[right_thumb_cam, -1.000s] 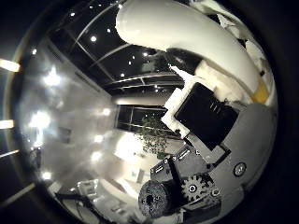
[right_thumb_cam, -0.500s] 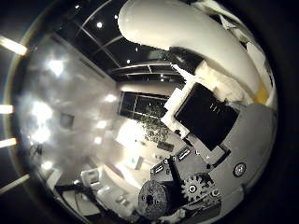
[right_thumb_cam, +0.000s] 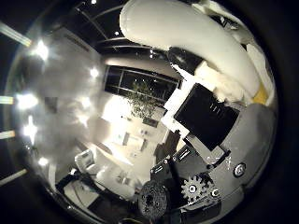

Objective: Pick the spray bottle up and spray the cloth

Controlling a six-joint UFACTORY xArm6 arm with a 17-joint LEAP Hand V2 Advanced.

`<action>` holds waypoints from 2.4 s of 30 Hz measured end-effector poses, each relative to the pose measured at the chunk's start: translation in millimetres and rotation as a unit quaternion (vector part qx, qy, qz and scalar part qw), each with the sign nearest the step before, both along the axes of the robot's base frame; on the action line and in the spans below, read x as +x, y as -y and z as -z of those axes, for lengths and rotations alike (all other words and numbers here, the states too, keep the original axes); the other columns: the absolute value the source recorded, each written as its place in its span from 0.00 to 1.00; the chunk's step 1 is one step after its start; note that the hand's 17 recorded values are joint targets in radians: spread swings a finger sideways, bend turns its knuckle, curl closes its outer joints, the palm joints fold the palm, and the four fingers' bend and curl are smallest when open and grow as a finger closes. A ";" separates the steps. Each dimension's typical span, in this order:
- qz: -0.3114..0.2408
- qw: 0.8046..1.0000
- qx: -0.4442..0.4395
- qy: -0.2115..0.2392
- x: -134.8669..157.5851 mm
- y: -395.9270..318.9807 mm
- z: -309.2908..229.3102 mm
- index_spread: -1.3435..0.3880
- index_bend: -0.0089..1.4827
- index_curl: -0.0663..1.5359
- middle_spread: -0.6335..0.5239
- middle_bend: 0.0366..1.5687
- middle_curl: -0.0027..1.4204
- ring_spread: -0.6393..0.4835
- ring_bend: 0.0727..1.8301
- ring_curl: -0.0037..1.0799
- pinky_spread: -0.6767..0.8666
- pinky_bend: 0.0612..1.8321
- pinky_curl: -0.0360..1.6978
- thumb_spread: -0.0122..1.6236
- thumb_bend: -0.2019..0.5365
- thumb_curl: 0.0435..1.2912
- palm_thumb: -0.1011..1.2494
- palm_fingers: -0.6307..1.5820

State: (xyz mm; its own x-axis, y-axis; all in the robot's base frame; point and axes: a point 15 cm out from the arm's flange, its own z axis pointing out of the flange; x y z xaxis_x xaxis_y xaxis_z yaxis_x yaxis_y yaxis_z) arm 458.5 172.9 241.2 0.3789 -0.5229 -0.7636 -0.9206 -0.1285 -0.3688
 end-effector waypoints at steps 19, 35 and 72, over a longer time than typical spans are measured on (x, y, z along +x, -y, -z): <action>-0.131 0.954 -0.269 0.021 -7.2 -23.7 -39.6 0.67 0.82 0.48 0.47 0.88 0.45 0.42 0.81 0.59 0.36 0.53 0.85 0.56 0.25 0.62 0.88 0.82; -0.241 0.866 -0.437 0.019 7.0 -64.9 -51.8 0.67 0.82 0.48 0.47 0.88 0.45 0.41 0.80 0.60 0.36 0.53 0.86 0.56 0.25 0.62 0.87 0.81; -0.289 0.768 -0.570 0.033 2.5 -93.3 -20.9 0.67 0.82 0.49 0.47 0.89 0.45 0.41 0.79 0.61 0.35 0.53 0.86 0.55 0.25 0.63 0.86 0.81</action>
State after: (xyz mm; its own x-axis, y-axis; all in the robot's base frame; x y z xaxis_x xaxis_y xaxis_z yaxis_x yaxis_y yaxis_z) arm 460.9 266.3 262.1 0.8179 -0.5672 0.0965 -0.5719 -0.7832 0.2439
